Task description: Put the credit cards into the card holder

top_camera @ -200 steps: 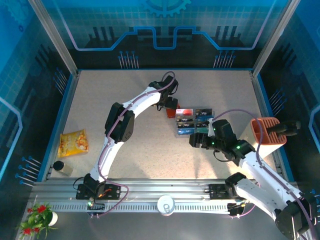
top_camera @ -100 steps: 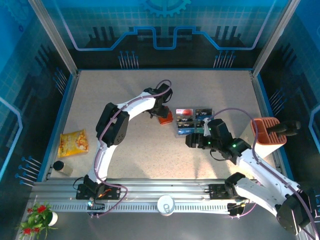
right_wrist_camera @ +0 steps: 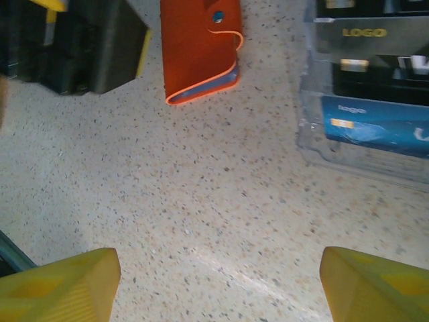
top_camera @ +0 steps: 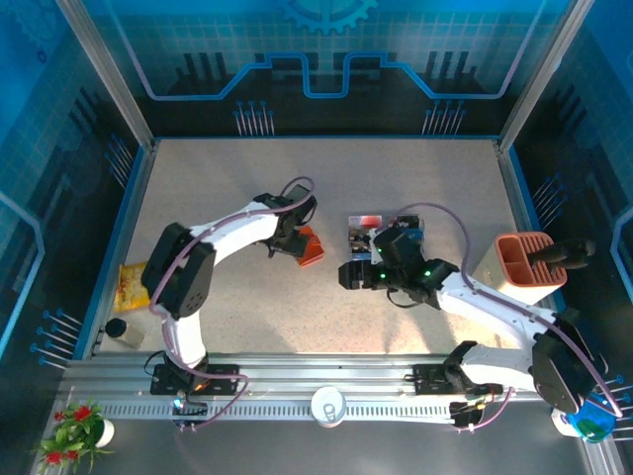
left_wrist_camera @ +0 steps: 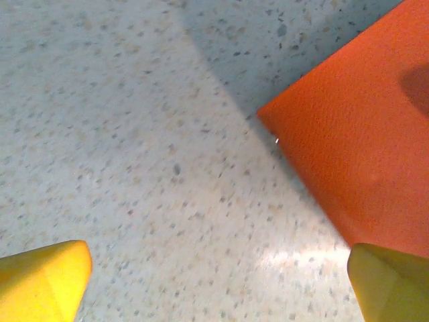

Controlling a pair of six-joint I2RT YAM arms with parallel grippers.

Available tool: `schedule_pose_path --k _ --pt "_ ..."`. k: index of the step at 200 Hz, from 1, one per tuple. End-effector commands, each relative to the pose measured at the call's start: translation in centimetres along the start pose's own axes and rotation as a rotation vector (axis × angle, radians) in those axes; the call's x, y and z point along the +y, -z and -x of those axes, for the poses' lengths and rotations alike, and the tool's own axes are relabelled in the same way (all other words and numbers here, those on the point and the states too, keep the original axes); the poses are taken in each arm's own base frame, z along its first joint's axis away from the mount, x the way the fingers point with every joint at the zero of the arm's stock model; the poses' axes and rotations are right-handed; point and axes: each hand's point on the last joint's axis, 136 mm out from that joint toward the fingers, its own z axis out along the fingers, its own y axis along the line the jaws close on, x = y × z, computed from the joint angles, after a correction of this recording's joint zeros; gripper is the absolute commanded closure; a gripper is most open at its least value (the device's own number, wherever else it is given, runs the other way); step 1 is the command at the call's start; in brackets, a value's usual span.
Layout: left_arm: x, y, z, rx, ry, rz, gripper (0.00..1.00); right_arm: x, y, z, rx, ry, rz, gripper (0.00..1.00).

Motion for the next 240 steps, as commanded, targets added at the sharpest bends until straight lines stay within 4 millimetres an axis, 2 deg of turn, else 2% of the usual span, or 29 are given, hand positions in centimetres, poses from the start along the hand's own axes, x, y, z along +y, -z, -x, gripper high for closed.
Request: schedule_pose_path --k 1,17,45,71,107,110,124,169,240 --pt "0.9 3.0 -0.6 -0.072 0.120 -0.073 0.01 2.3 -0.8 2.0 -0.058 -0.007 0.034 0.23" --pt "0.8 3.7 -1.9 -0.093 0.211 -0.147 0.01 2.8 -2.1 2.2 -0.056 -0.026 0.017 0.25" --pt "0.7 3.5 -4.3 -0.094 0.363 -0.244 0.01 3.5 -4.7 2.6 -0.066 -0.090 -0.007 0.31" --pt "0.9 3.6 -5.4 -0.103 0.427 -0.274 0.01 3.7 -6.7 3.0 -0.106 -0.134 -0.058 0.37" --pt "1.4 4.2 -5.7 -0.128 0.452 -0.283 0.01 2.2 -8.4 3.1 -0.159 -0.179 -0.163 0.46" --pt "1.5 4.2 -5.7 -0.130 0.453 -0.283 0.01 2.8 -8.3 4.0 -0.177 -0.182 -0.156 0.46" --pt "1.7 4.3 -5.8 -0.138 0.456 -0.280 0.01 2.5 -8.6 4.4 -0.195 -0.188 -0.181 0.48" --pt "1.9 4.4 -5.9 -0.150 0.460 -0.281 0.01 2.2 -10.3 5.1 -0.188 -0.186 -0.227 0.49" --pt "2.0 4.7 -6.0 -0.161 0.445 -0.285 0.01 0.7 -12.0 5.1 -0.172 -0.238 -0.272 0.50"
